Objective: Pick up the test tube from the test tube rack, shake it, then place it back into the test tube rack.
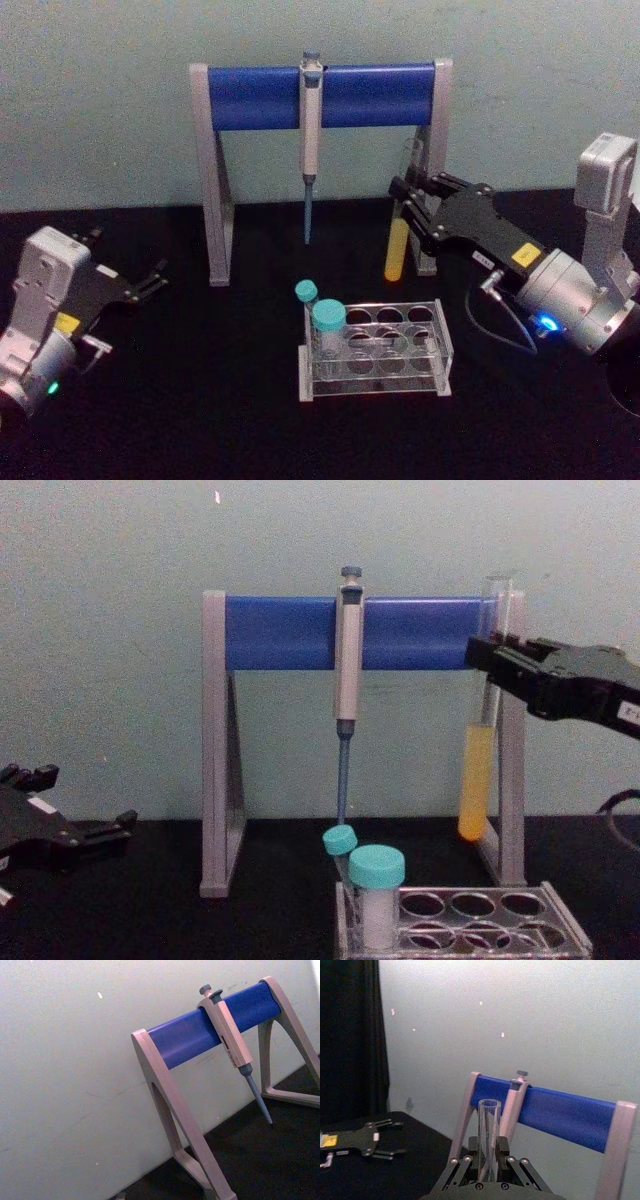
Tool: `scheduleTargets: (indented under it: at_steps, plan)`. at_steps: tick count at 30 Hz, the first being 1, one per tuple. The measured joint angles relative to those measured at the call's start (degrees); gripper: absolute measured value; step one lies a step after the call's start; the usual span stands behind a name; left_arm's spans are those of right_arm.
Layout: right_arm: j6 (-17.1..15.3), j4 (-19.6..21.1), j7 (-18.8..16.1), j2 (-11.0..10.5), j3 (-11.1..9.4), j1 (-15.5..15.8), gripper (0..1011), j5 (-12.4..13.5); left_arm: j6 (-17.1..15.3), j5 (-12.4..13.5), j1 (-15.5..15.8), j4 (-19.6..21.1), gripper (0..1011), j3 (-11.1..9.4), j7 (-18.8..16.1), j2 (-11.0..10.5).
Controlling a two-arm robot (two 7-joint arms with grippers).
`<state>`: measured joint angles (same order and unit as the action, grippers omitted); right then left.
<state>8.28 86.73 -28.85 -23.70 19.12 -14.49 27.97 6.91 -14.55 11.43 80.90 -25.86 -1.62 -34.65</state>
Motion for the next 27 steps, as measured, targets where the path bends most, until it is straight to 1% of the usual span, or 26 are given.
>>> scheduleTargets:
  at_steps: [3, 6, 9, 12, 15, 16, 18, 19, 21, 22, 24, 25, 27]
  plan:
    - [0.03, -0.24, -0.99, -0.02, 0.33, -0.27, 229, 0.22, 0.00, 0.00, 0.00, 0.00, 1001, 0.00, 0.00, 0.00]
    - [0.07, -0.43, -2.70, -0.29, 0.84, -0.66, 229, 0.84, 0.00, 0.00, 0.00, 0.00, 1001, 0.00, 0.00, 0.00]
    - [-0.08, -0.42, -4.56, -0.94, 1.57, -1.01, 229, 1.62, 0.00, 0.00, 0.00, 0.00, 1001, 0.00, 0.00, 0.00]
    - [-0.95, 0.36, -6.67, -2.14, 2.32, -1.10, 229, 2.94, 0.00, 0.00, 0.00, 0.00, 1001, 0.00, 0.00, 0.00]
    - [-1.59, 1.21, -7.65, -3.13, 2.65, -0.92, 229, 3.77, 0.00, 0.00, 0.00, 0.00, 1001, 0.00, 0.00, 0.00]
    - [-2.09, 1.93, -8.05, -3.86, 2.76, -0.65, 229, 4.27, 0.00, 0.00, 0.00, 0.00, 1001, 0.00, 0.00, 0.00]
    - [-2.54, 2.62, -8.25, -4.59, 2.80, -0.32, 229, 4.63, 0.00, 0.00, 0.00, 0.00, 1001, 0.00, 0.00, 0.00]
    - [-3.13, 3.42, -8.32, -5.46, 2.81, 0.06, 229, 4.98, 0.00, 0.00, 0.00, 0.00, 1001, 0.00, 0.00, 0.00]
    - [-3.95, 4.25, -8.18, -6.41, 2.81, 0.48, 229, 5.11, 0.00, 0.00, 0.00, 0.00, 1001, 0.00, 0.00, 0.00]
    - [-4.94, 5.24, -7.63, -7.59, 2.78, 0.91, 229, 5.11, 0.00, 0.00, 0.00, 0.00, 1001, 0.00, 0.00, 0.00]
    - [-5.92, 6.07, -6.87, -8.60, 2.67, 1.34, 229, 5.05, 0.00, 0.00, 0.00, 0.00, 1001, 0.00, 0.00, 0.00]
    - [-6.55, 6.83, -6.06, -9.50, 2.33, 1.90, 229, 4.98, 0.00, 0.00, 0.00, 0.00, 1001, 0.00, 0.00, 0.00]
    - [-7.04, 7.59, -5.05, -10.30, 1.80, 2.53, 229, 4.96, 0.00, 0.00, 0.00, 0.00, 1001, 0.00, 0.00, 0.00]
